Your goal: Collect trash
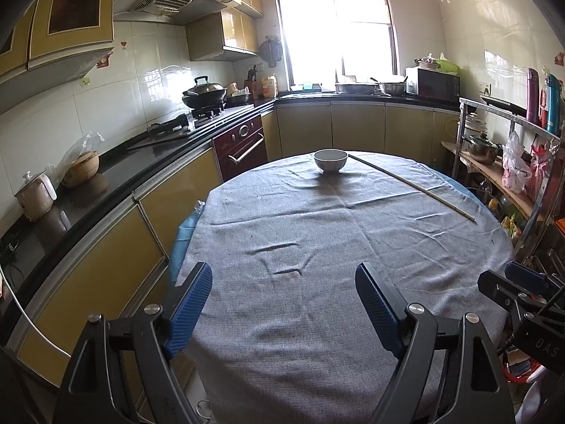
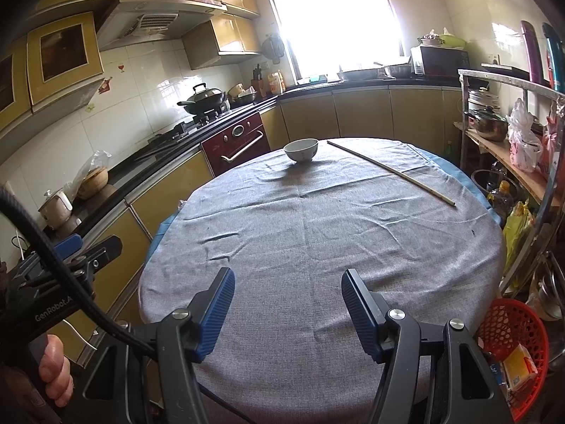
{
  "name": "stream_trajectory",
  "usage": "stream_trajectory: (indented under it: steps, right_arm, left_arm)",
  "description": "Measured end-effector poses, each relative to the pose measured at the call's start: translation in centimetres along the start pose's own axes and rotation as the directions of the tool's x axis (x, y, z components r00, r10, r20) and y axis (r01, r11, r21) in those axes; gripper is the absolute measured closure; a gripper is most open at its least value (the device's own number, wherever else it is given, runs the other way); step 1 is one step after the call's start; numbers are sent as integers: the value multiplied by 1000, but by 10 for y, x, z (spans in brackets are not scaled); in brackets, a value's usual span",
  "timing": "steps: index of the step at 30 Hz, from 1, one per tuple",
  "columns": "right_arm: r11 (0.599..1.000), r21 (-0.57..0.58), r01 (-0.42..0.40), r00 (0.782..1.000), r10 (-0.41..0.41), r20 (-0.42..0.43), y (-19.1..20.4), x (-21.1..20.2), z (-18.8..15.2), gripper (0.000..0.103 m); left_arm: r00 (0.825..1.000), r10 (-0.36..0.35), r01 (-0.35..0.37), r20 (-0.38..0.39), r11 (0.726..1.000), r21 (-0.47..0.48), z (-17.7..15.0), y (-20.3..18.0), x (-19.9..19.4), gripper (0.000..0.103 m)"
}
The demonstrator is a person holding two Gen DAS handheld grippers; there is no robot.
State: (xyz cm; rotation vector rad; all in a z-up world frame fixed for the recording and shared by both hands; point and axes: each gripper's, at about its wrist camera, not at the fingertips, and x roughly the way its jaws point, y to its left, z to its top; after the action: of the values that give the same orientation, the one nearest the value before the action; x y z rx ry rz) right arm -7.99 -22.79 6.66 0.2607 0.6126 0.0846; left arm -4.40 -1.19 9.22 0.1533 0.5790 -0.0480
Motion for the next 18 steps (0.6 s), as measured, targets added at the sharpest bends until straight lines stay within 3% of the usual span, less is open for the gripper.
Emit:
stream_trajectory:
  steps: [18]
  right_arm:
    - [999, -16, 45, 999, -46, -17, -18, 23, 15, 36]
  left_arm:
    - [999, -8, 8, -47, 1000, -7, 3, -6, 37, 19]
